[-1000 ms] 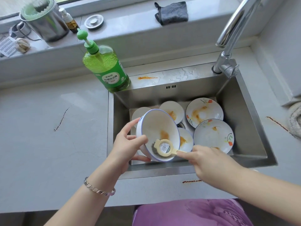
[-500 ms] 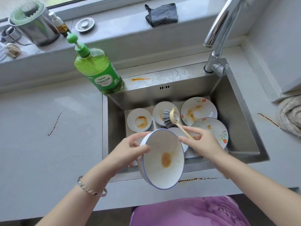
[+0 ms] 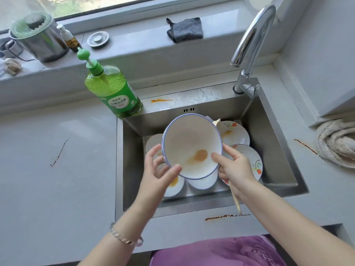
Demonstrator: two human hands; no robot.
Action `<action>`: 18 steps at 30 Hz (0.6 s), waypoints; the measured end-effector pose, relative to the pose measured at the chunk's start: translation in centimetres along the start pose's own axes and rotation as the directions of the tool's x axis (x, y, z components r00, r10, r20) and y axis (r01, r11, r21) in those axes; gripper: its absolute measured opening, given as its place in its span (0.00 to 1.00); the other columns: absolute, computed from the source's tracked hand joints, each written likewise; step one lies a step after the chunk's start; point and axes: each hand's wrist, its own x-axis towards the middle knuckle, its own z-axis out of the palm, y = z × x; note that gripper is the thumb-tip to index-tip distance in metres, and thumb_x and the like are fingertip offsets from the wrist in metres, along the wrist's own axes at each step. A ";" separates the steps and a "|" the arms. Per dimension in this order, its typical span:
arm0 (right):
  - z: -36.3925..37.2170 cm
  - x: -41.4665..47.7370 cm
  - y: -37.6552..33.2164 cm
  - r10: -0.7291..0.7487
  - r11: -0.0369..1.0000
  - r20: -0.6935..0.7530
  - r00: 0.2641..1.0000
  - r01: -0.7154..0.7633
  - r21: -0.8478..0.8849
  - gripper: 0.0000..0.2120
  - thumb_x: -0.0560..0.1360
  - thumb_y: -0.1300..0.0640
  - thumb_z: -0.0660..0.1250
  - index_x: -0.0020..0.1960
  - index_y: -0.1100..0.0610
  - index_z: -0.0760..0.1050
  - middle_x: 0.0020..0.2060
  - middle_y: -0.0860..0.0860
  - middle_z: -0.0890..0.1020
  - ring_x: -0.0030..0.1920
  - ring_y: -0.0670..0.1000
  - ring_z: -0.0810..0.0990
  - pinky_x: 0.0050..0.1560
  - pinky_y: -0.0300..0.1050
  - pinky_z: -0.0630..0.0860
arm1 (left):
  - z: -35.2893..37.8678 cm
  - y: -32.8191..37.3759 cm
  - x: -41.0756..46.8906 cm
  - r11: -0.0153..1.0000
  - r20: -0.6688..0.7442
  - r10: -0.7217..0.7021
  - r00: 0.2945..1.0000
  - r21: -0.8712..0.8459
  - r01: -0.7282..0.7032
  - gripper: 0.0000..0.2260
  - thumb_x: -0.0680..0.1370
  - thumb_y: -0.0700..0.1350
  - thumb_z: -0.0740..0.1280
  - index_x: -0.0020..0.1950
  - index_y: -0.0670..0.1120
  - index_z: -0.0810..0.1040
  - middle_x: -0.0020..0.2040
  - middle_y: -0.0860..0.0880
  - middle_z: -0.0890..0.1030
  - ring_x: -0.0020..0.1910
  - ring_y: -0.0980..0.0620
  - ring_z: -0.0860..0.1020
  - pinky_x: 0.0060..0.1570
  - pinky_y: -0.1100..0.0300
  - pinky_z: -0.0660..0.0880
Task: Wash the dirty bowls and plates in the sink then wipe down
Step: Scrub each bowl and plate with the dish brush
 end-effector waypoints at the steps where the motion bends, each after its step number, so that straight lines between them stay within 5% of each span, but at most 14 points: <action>1: 0.4 -0.1 0.1 0.007 1.000 -0.005 1.000 -0.007 0.027 0.24 0.74 0.67 0.66 0.68 0.54 0.69 0.22 0.47 0.68 0.19 0.43 0.56 0.19 0.34 0.58 | 0.9 -0.5 -0.6 0.999 -0.002 0.009 1.000 -0.042 -0.009 0.32 0.65 0.46 0.72 0.65 0.60 0.62 0.60 0.50 0.76 0.51 0.62 0.80 0.47 0.68 0.76; 7: 1.9 -2.1 0.2 -0.028 1.000 0.106 0.994 0.029 -0.009 0.18 0.75 0.57 0.67 0.64 0.49 0.71 0.31 0.54 0.70 0.21 0.43 0.57 0.20 0.34 0.58 | 3.0 -0.2 0.3 0.956 -0.319 0.127 0.939 -0.213 -0.202 0.31 0.66 0.58 0.66 0.69 0.59 0.65 0.66 0.50 0.73 0.65 0.50 0.73 0.65 0.45 0.70; 11: -0.7 -3.3 -2.0 -0.398 0.858 0.048 0.916 0.391 -0.335 0.13 0.78 0.57 0.61 0.62 0.50 0.75 0.34 0.42 0.79 0.21 0.38 0.70 0.24 0.27 0.65 | 0.8 0.4 1.5 0.973 -0.434 0.142 0.890 -0.105 -0.206 0.32 0.67 0.60 0.62 0.71 0.52 0.66 0.69 0.49 0.71 0.68 0.51 0.70 0.68 0.46 0.66; 13: -1.9 -4.0 -3.5 -0.474 0.741 0.207 0.856 0.515 -0.432 0.14 0.77 0.60 0.62 0.59 0.47 0.75 0.31 0.37 0.79 0.26 0.36 0.73 0.30 0.25 0.68 | -0.3 0.6 1.7 0.977 -0.429 0.182 0.885 -0.021 -0.212 0.32 0.68 0.58 0.61 0.70 0.49 0.67 0.68 0.48 0.71 0.67 0.52 0.70 0.68 0.53 0.67; 14: -2.1 -4.2 -3.9 -0.439 0.648 0.340 0.832 0.555 -0.521 0.14 0.77 0.60 0.63 0.59 0.45 0.76 0.31 0.35 0.79 0.31 0.35 0.75 0.33 0.26 0.69 | -0.6 0.7 1.8 0.977 -0.411 0.200 0.889 0.013 -0.214 0.31 0.68 0.58 0.61 0.70 0.48 0.68 0.67 0.47 0.72 0.66 0.51 0.70 0.66 0.56 0.68; 16: -1.6 -3.7 -3.6 -0.298 0.276 0.542 0.786 0.615 -0.739 0.16 0.78 0.56 0.61 0.62 0.40 0.73 0.34 0.39 0.78 0.40 0.40 0.76 0.39 0.33 0.72 | -0.9 0.7 1.7 0.969 -0.344 0.248 0.906 0.076 -0.236 0.29 0.68 0.59 0.60 0.67 0.51 0.69 0.65 0.50 0.74 0.64 0.53 0.72 0.61 0.62 0.70; 18: -0.8 -3.3 -2.5 -0.194 -0.032 0.588 0.786 0.594 -0.804 0.18 0.80 0.53 0.57 0.66 0.35 0.66 0.39 0.46 0.75 0.46 0.49 0.77 0.44 0.45 0.73 | -1.1 0.8 1.7 0.949 -0.262 0.307 0.915 0.160 -0.272 0.25 0.68 0.59 0.59 0.64 0.55 0.70 0.60 0.62 0.75 0.60 0.61 0.73 0.58 0.68 0.69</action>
